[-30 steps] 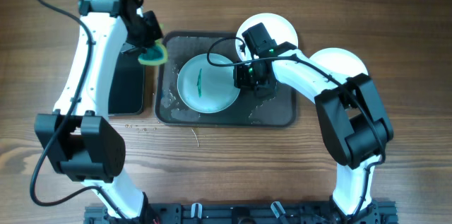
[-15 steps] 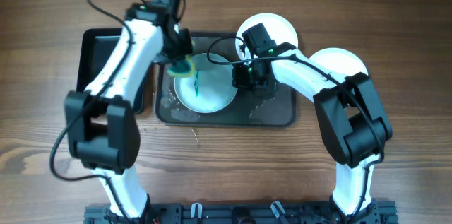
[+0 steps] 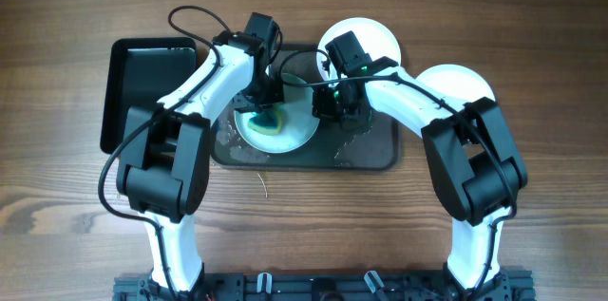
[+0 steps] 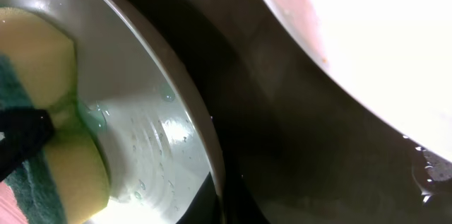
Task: Clean dirty plates on tray and stack at the side
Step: 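Scrub the centered plate with the sponge while right gripper holds it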
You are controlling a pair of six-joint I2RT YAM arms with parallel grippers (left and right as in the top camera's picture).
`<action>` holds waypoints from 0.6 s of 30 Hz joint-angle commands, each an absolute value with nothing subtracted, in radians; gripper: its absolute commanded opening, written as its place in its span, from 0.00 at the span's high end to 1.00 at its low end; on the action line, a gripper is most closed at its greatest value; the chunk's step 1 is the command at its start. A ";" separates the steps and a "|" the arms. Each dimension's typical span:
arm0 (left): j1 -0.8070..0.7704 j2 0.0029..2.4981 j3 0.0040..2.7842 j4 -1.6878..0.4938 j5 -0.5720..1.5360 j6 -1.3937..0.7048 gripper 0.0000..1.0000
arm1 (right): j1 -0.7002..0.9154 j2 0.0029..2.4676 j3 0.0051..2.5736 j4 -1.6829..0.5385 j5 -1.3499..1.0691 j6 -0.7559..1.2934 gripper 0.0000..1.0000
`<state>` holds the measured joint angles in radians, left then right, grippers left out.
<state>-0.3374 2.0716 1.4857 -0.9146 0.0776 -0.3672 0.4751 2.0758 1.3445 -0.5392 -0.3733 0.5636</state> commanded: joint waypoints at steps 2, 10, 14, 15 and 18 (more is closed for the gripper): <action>-0.352 2.122 1.457 -0.923 0.435 -0.141 0.96 | 0.478 2.104 1.356 -0.539 -0.387 0.576 0.96; -0.340 2.122 1.457 -0.881 -0.128 -0.461 0.96 | 0.478 2.104 1.355 -0.540 -0.387 0.576 0.96; -0.340 2.122 1.457 -0.970 -0.385 -0.645 0.96 | 0.478 2.104 1.355 -0.540 -0.387 0.576 0.96; -0.340 2.122 1.457 -0.983 -0.408 -0.645 0.96 | 0.478 2.104 1.355 -0.540 -0.387 0.576 0.96; -0.340 2.122 1.457 -1.011 -0.462 -0.646 0.96 | 0.478 2.104 1.355 -0.539 -0.387 0.576 0.96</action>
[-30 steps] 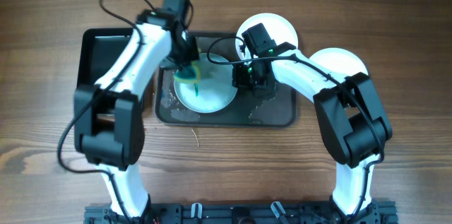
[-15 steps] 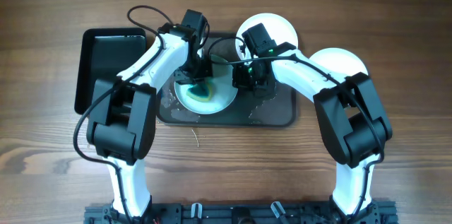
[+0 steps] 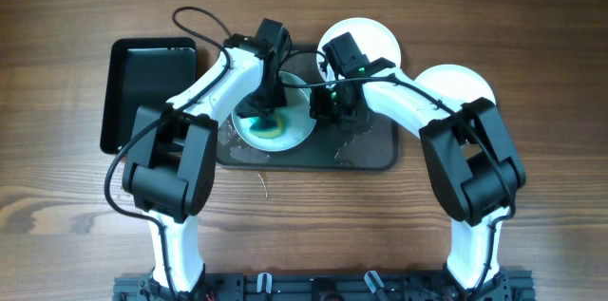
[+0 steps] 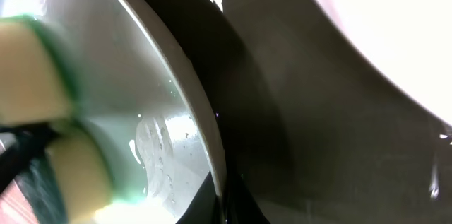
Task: Clean dirty plates on tray and stack at the side
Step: 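Scrub the centered plate with the sponge while right gripper holds it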
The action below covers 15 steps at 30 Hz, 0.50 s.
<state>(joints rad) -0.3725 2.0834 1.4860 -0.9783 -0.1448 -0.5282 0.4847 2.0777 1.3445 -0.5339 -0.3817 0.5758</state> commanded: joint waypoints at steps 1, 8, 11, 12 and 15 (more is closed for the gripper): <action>-0.340 2.122 1.457 -1.016 -0.467 -0.645 0.96 | 0.478 2.104 1.355 -0.539 -0.387 0.576 0.96; -0.343 2.122 1.457 -0.929 -0.008 -0.274 0.96 | 0.478 2.104 1.355 -0.539 -0.387 0.577 0.96; -0.343 2.122 1.457 -0.859 0.274 -0.094 0.96 | 0.478 2.104 1.355 -0.539 -0.387 0.576 0.96; -0.343 2.122 1.457 -0.836 0.330 -0.065 0.96 | 0.478 2.104 1.355 -0.540 -0.387 0.576 0.96; -0.343 2.122 1.457 -0.772 0.385 -0.052 0.96 | 0.478 2.104 1.355 -0.540 -0.387 0.576 0.96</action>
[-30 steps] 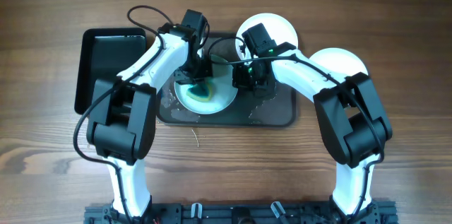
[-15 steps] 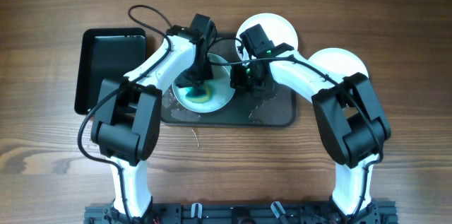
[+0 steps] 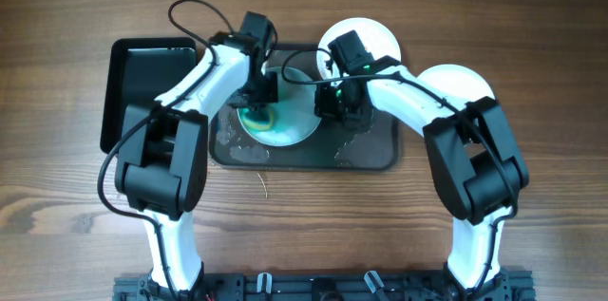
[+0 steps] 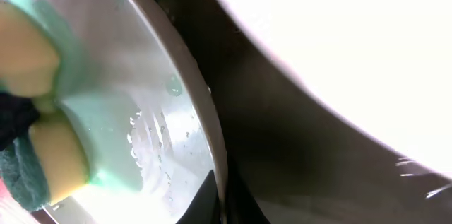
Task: Clean dirty plates on tray and stack at the side
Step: 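Scrub the centered plate with the sponge while right gripper holds it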
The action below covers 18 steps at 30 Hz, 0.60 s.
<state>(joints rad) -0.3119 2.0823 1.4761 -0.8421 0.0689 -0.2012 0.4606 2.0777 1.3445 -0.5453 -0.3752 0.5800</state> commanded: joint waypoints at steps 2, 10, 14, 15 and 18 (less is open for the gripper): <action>-0.343 2.122 1.457 -0.740 0.385 -0.052 0.96 | 0.478 2.104 1.355 -0.540 -0.387 0.576 0.96; -0.339 2.122 1.457 -0.723 -0.175 -0.412 0.96 | 0.478 2.104 1.355 -0.540 -0.387 0.575 0.96; -0.339 2.122 1.457 -0.854 -0.494 -0.595 0.96 | 0.478 2.104 1.355 -0.540 -0.387 0.575 0.96; -0.339 2.122 1.457 -0.881 -0.525 -0.616 0.96 | 0.478 2.104 1.355 -0.539 -0.387 0.575 0.95; -0.337 2.122 1.457 -0.925 -0.532 -0.619 0.96 | 0.478 2.104 1.355 -0.539 -0.387 0.576 0.95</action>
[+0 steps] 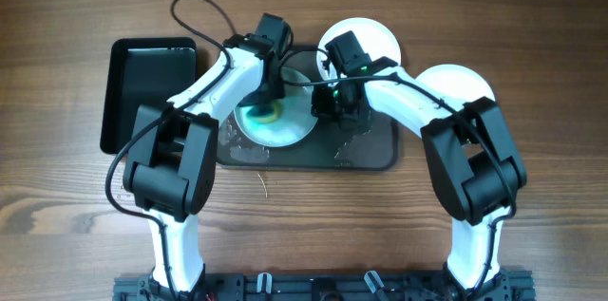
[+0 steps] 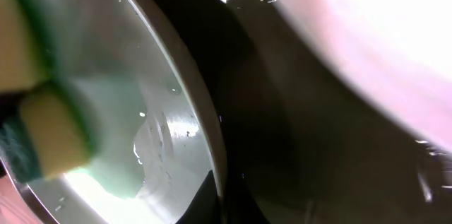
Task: Clean dirty plates on tray and stack at the side
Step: 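Scrub the centered plate with the sponge while right gripper holds it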
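Note:
A white plate [image 1: 290, 121] smeared with green soap lies on the dark tray [image 1: 370, 154]. My left gripper [image 1: 260, 103] is shut on a yellow-and-green sponge [image 1: 256, 112], pressed onto the plate's left half. In the right wrist view the sponge [image 2: 53, 143] is blurred beside the soapy film. My right gripper [image 1: 332, 103] is shut on the plate's right rim [image 2: 201, 121]. Its dark fingertips [image 2: 236, 206] pinch that rim at the bottom edge of the view.
A second white plate [image 1: 361, 37] overlaps the tray's back edge, and shows as a bright surface [image 2: 395, 33] in the right wrist view. A third plate [image 1: 461, 81] lies on the wood at the right. A black bin [image 1: 142, 87] stands left of the tray.
The sponge has shifted a little on the plate's left half and the left wrist has swung to the right. The right gripper still pinches the same rim.
The sponge sat on the plate's near middle, then nearer the centre under the left gripper, then at the left edge, and now on the left half again. Green soap has spread across the plate. The right gripper held the rim at every moment.

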You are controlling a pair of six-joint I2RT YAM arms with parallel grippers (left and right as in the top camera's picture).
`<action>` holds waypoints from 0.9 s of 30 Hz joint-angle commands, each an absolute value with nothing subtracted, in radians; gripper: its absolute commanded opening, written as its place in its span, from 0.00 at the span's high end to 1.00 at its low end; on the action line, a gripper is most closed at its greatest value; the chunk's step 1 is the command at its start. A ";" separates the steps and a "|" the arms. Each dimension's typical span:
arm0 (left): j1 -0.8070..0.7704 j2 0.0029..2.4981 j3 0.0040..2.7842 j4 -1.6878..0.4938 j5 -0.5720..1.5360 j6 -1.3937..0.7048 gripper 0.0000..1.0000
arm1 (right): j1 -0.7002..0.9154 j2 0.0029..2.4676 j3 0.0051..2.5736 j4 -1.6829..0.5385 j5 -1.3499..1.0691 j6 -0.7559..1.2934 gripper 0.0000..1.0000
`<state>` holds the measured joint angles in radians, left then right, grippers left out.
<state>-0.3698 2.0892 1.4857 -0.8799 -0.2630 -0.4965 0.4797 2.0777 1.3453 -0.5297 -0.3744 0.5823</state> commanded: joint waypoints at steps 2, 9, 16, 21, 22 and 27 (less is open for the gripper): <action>-0.337 2.122 1.457 -0.946 -0.509 -0.618 0.96 | 0.478 2.104 1.355 -0.540 -0.387 0.576 0.96; -0.337 2.122 1.457 -0.935 0.141 -0.279 0.96 | 0.478 2.104 1.355 -0.540 -0.387 0.575 0.96; -0.337 2.122 1.457 -0.912 0.561 -0.109 0.96 | 0.478 2.104 1.355 -0.540 -0.387 0.575 0.96; -0.337 2.122 1.457 -0.846 0.560 -0.109 0.96 | 0.478 2.104 1.355 -0.541 -0.387 0.575 0.96; -0.337 2.122 1.457 -0.832 0.556 -0.110 0.96 | 0.478 2.104 1.355 -0.542 -0.387 0.575 0.96; -0.337 2.122 1.457 -0.785 0.053 -0.300 0.96 | 0.478 2.104 1.355 -0.542 -0.387 0.575 0.96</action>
